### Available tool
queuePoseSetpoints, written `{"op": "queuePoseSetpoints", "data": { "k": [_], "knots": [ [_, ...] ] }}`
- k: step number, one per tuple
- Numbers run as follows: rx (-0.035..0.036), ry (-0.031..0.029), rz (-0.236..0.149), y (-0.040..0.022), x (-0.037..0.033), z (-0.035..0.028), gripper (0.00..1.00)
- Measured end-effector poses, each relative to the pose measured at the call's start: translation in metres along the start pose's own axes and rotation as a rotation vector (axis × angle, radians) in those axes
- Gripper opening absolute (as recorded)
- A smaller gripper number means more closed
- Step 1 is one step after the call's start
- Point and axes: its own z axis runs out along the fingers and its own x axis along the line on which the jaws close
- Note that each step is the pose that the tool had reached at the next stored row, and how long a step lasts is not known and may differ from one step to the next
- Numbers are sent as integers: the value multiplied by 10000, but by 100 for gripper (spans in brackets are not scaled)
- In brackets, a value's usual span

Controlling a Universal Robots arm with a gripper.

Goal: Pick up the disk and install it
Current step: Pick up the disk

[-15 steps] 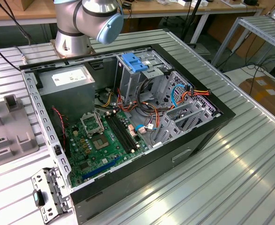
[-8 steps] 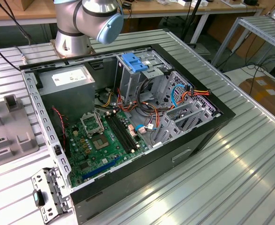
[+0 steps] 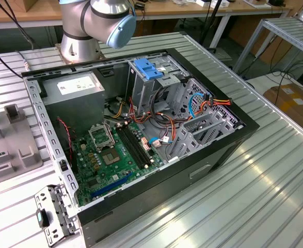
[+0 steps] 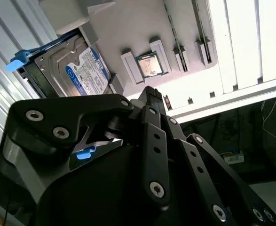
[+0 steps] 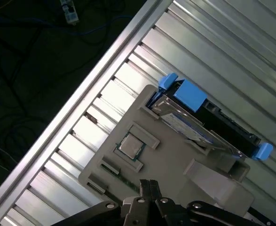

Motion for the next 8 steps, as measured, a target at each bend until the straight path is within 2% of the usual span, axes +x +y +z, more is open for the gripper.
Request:
{"op": "queuePoseSetpoints", "data": {
  "k": [8],
  "knots": [
    [-19, 34, -758, 0, 0, 0, 11]
  ]
}}
